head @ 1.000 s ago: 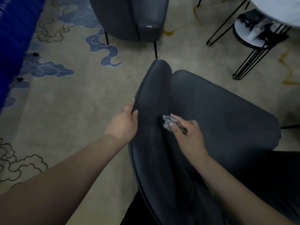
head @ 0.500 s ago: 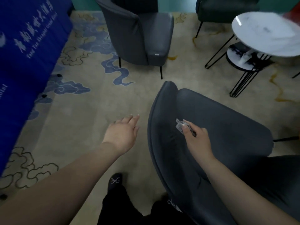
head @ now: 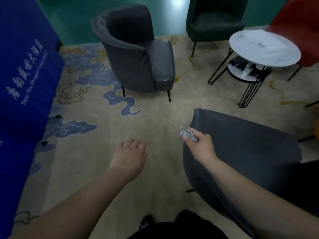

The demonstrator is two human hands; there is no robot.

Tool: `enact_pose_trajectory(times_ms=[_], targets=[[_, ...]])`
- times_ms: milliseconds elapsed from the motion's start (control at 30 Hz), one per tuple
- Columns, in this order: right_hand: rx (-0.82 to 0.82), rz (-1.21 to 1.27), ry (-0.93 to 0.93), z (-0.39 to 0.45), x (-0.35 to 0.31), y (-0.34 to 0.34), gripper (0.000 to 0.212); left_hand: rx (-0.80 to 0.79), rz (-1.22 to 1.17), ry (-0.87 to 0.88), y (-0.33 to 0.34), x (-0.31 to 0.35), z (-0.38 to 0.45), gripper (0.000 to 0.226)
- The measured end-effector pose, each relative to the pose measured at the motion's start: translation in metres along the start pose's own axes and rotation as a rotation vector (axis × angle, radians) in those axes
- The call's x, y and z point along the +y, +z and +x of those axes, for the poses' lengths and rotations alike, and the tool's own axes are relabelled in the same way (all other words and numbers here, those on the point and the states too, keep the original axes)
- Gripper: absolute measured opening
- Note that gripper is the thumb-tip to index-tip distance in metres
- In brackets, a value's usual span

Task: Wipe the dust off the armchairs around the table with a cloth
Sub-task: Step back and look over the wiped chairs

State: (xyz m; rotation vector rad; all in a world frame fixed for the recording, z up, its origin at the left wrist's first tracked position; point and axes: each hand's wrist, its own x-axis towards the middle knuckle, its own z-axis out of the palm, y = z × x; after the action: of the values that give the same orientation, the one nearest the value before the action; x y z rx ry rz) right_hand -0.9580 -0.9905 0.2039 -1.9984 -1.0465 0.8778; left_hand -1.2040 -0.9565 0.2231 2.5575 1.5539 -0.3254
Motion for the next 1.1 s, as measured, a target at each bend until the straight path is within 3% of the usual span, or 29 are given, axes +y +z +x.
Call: enact_pose_trajectory(times_ms=[200,400,733,1100], targets=[[0.041,0.027,0.042,0.028,-0.024,0.025,0.044,0.003,-0.003,0.036,-0.015,-0.044,0.050,0.051],[0.114,0.003,0.087,0.109,-0.043,0.024,0.043,-0.017,0.007,0.104,-0.027,-0.056,0.133,0.051],[0.064,-0.016,0.088,0.233,-0.087,0.041,0.040,-0.035,-0.020,0.142,-0.055,-0.081,0.249,0.051],[0.219,0.033,0.175,0.373,-0.137,0.065,0.036,-0.055,0.047,0.346,-0.105,-0.156,0.460,0.051]])
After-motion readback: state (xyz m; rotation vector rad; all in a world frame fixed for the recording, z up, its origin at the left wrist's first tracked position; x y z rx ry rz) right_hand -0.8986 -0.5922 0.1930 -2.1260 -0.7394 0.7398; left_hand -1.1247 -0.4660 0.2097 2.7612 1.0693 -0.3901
